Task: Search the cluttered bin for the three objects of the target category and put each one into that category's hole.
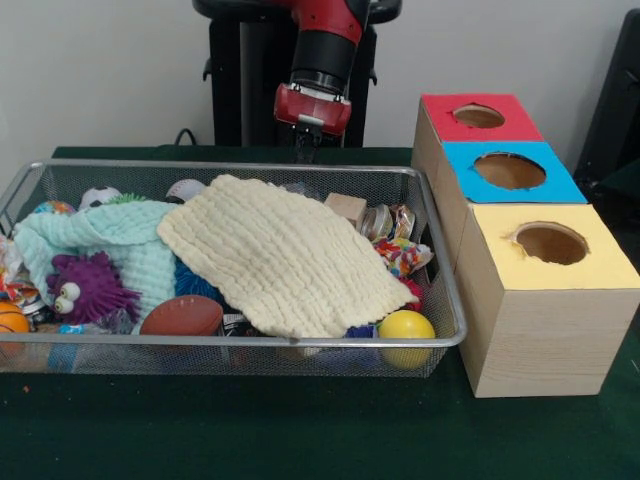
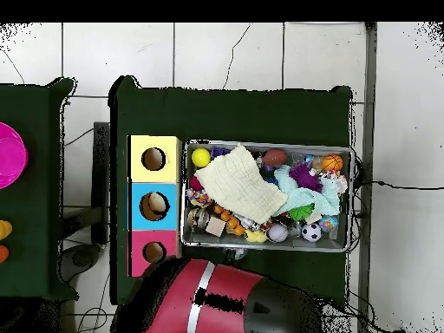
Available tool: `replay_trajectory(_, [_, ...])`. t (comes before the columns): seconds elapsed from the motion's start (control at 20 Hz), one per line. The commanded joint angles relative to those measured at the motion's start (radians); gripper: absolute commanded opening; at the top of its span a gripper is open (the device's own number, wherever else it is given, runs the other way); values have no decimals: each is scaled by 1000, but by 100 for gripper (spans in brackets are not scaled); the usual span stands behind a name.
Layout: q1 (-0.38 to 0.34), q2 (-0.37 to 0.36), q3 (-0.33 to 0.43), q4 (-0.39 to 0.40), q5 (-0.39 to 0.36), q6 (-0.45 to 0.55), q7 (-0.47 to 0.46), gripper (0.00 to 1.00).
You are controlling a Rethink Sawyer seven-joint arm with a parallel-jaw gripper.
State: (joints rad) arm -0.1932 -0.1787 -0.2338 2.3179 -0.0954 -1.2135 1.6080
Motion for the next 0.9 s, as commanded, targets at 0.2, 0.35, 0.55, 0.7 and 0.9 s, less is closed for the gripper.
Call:
replay_trajectory(0.2, [33,-158,47,34,29,127,217,0])
replay_trajectory(0.35, [35,-163,43,33,26,133,222,0])
replay_trajectory(0.55, [38,-100,41,-6,27,87,234,0])
replay_trajectory(0.7, [29,-26,38,-62,15,36,239,0])
replay_trajectory(0.9, [22,37,33,-107,12,-16,241,0])
